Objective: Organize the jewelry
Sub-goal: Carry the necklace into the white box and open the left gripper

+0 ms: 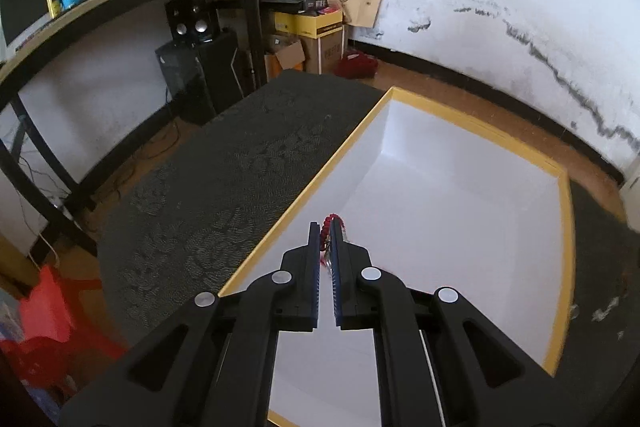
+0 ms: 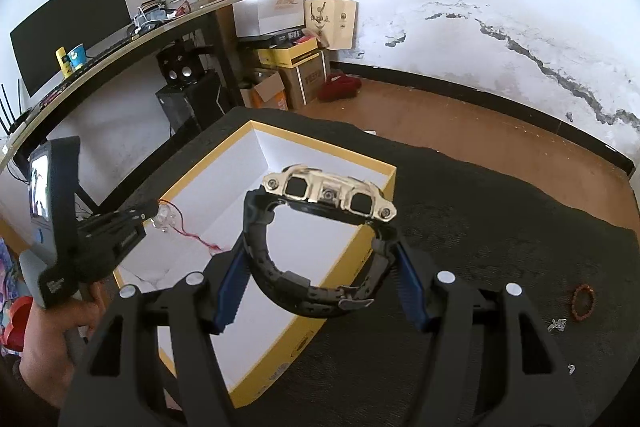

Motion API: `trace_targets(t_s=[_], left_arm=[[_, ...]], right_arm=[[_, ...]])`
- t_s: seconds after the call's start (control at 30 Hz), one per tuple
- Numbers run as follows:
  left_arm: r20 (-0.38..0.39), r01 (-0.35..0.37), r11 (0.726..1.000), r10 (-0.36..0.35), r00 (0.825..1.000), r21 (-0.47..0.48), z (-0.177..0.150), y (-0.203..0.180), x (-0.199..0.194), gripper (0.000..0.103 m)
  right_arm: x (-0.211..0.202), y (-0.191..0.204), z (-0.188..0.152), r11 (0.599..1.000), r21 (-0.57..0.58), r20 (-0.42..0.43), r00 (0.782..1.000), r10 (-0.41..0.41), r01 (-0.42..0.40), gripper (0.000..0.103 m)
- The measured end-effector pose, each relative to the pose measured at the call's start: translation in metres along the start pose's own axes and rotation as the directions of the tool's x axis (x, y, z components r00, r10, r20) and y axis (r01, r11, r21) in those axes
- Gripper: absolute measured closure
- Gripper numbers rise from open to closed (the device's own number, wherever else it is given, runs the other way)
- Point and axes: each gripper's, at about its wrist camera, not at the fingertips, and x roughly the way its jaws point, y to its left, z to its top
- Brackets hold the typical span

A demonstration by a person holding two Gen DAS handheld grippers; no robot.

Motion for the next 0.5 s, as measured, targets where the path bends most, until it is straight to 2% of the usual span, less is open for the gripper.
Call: trace_targets(t_s=[0.1,0.27,0.5], left_arm=[[-0.045,0.045,0.999,-0.045,0.998,0.006,-0.007,-0.007,0.01,0.098],[-0.104,0.076,0.996,-0.07,0.992,0.054,-0.02,-0.027,0.027,0.098],[-0.124,0.077,0.994,-0.066,0.99,0.081,-0.033,-0.032,0.031,0.098]], right_arm=[[0.004,0.003,-0.003,1.0,-0.009,-0.012,1.0,0.001,-0.001,0.04],[0.01,0.005,-0.009,1.0,-0.017,-0.032,0.999,0.002,-0.002,0.04],[0.014,0.003,-0.008,1.0,-0.014,-0.036,0.999,0.0,0.0,0.04]])
